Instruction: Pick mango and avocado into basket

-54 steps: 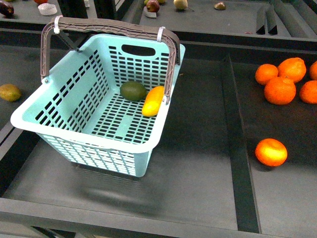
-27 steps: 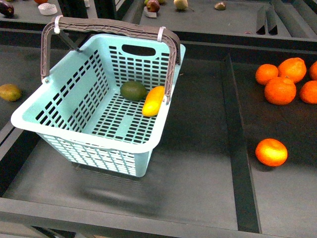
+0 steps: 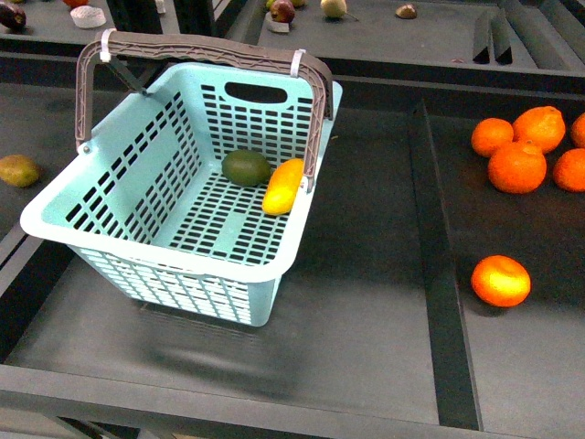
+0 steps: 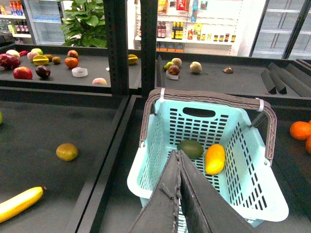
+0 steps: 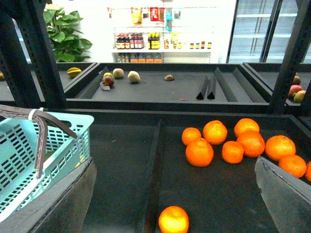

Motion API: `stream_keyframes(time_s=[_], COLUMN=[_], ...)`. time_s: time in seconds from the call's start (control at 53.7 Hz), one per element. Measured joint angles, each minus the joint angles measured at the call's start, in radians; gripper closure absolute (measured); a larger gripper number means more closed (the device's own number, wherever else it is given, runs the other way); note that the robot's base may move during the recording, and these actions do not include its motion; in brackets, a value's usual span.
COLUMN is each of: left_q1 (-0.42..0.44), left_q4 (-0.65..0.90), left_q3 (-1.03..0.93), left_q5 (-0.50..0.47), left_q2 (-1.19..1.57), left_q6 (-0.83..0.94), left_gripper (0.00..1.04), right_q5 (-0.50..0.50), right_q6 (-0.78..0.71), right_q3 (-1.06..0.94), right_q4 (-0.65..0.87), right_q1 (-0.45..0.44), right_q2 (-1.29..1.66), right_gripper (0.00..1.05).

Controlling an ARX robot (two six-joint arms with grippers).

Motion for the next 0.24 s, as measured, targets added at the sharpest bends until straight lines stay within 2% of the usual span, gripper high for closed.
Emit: stream_keyframes(time_s=[0.037, 0.242], left_q1=[0.000, 0.000], left_q4=[0.000, 0.000], left_q3=[0.000, 0.000], left_q5=[0.000, 0.000], left_q2=[0.000, 0.000], left_q6=[0.000, 0.000], left_gripper=[1.00, 0.60], right_q5=[0.000, 0.000], right_q6=[0.000, 0.000], right_q3=[0.000, 0.000], right_q4=[0.000, 0.000], right_q1=[0.000, 0.000], right_q2=[0.000, 0.000], right_gripper=[0.08, 0.08])
